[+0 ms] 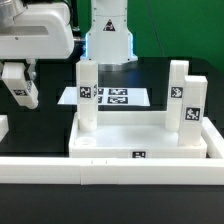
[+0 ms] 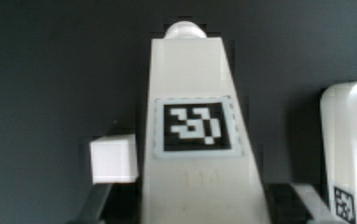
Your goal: Assemble desk
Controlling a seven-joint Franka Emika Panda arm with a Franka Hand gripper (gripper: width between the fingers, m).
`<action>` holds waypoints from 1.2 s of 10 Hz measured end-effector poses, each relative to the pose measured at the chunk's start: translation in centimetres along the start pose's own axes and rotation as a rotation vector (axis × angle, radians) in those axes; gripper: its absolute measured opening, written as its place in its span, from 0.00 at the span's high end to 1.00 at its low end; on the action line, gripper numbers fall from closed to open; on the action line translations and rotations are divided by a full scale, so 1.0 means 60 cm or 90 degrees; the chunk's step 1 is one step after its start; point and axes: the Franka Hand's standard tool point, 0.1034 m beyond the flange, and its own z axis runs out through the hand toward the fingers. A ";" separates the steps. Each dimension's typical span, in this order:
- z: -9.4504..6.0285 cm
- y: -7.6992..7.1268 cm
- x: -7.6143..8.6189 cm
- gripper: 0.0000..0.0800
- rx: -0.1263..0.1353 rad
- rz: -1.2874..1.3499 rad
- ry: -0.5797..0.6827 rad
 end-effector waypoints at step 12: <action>-0.074 -0.109 0.110 0.64 -0.005 0.015 0.207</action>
Offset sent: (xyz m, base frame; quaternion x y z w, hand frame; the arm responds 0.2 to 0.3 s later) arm 0.0000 0.0000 0.0000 0.0000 0.1296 0.0000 0.9916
